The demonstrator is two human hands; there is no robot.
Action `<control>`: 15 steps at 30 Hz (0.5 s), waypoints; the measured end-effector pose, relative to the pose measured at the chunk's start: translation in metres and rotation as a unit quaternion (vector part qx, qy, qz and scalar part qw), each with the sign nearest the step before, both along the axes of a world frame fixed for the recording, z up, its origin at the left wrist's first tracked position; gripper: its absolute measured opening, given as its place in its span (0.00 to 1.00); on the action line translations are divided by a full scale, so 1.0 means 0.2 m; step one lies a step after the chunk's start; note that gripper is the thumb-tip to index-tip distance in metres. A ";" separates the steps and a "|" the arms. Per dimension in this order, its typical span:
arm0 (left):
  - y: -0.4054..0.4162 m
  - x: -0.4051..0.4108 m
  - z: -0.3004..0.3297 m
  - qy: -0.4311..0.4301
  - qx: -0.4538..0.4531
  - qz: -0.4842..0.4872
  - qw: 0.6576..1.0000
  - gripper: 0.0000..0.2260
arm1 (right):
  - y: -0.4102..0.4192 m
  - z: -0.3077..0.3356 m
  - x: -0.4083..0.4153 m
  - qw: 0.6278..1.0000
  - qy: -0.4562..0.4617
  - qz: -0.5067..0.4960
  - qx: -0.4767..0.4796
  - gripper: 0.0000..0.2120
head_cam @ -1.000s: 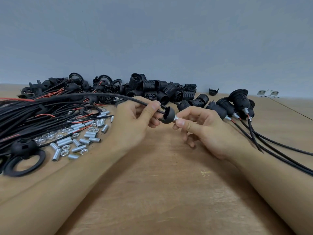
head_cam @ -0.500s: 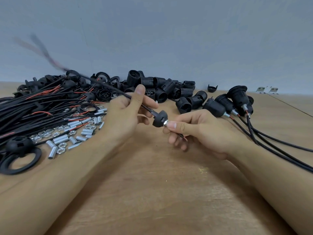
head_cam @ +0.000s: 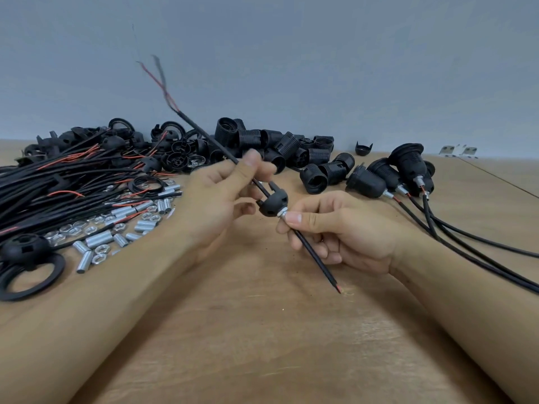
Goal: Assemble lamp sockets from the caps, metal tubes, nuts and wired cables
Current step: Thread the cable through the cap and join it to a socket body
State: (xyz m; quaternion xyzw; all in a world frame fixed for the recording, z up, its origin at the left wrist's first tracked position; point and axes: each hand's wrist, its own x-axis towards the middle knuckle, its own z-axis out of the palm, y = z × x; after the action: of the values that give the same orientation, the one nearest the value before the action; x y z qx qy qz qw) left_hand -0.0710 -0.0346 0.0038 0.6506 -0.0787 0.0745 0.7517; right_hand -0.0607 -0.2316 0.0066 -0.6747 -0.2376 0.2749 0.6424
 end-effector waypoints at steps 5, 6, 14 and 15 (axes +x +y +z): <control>-0.03 -0.01 -0.02 0.048 0.017 -0.035 0.998 0.18 | -0.03 0.02 0.01 0.998 -0.024 -0.014 -0.048 0.09; -0.03 0.00 -0.01 0.043 -0.027 -0.013 0.999 0.18 | -0.05 0.04 0.02 0.996 -0.046 -0.020 -0.080 0.08; -0.05 -0.02 -0.02 -0.002 0.003 0.039 0.999 0.15 | -0.26 0.14 0.07 0.872 -0.319 -0.105 -0.357 0.06; -0.05 -0.03 -0.03 -0.002 0.043 0.040 0.998 0.14 | -0.27 0.15 0.07 0.852 -0.339 -0.129 -0.378 0.03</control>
State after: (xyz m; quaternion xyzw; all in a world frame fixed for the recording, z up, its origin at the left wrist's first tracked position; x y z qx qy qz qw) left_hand -0.0763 -0.0451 -0.0016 0.6848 -0.0571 0.1022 0.7193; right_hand -0.0465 -0.2863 0.0367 -0.9414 -0.2293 0.0127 0.2470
